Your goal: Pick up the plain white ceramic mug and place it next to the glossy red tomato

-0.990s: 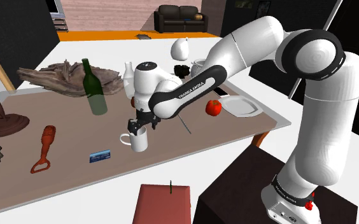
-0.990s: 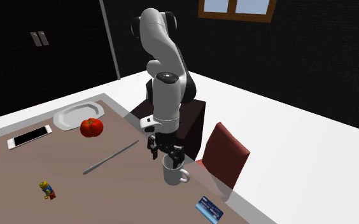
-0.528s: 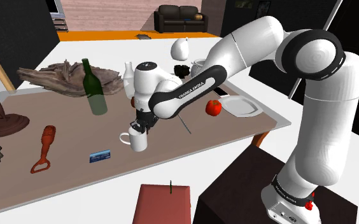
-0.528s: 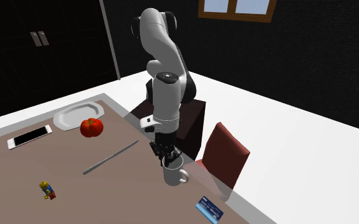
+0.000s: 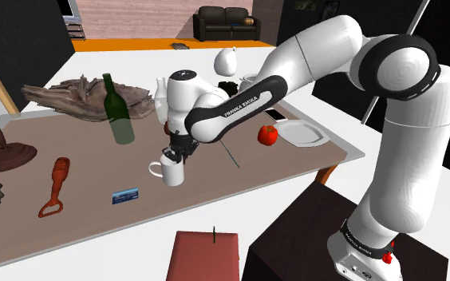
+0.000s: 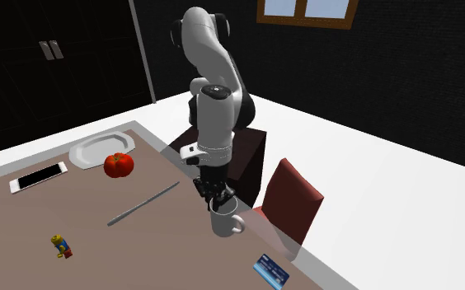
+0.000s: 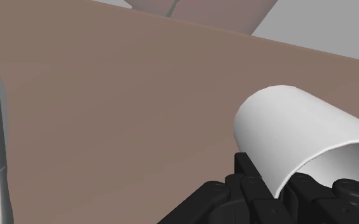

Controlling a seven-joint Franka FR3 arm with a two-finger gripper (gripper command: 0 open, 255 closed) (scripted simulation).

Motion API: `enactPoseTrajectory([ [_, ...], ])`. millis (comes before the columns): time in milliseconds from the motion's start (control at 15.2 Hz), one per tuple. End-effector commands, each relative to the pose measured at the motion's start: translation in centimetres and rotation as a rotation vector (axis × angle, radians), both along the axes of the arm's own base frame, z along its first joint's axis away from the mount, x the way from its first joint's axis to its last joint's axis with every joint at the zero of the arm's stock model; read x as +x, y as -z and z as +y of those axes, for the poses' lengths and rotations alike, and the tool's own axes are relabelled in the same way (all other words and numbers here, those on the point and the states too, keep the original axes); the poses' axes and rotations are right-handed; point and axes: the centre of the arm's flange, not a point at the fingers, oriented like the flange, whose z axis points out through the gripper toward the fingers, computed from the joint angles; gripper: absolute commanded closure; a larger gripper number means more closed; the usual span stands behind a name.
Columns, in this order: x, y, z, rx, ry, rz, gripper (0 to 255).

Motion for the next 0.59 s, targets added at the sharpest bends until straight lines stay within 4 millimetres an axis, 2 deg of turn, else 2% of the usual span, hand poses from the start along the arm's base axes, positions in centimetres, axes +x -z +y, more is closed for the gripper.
enactPoseTrajectory([
  [0, 0.0, -1.1, 0.0, 0.000, 0.000, 0.000, 255],
  [528, 0.0, -5.3, 0.0, 0.000, 0.000, 0.000, 255],
])
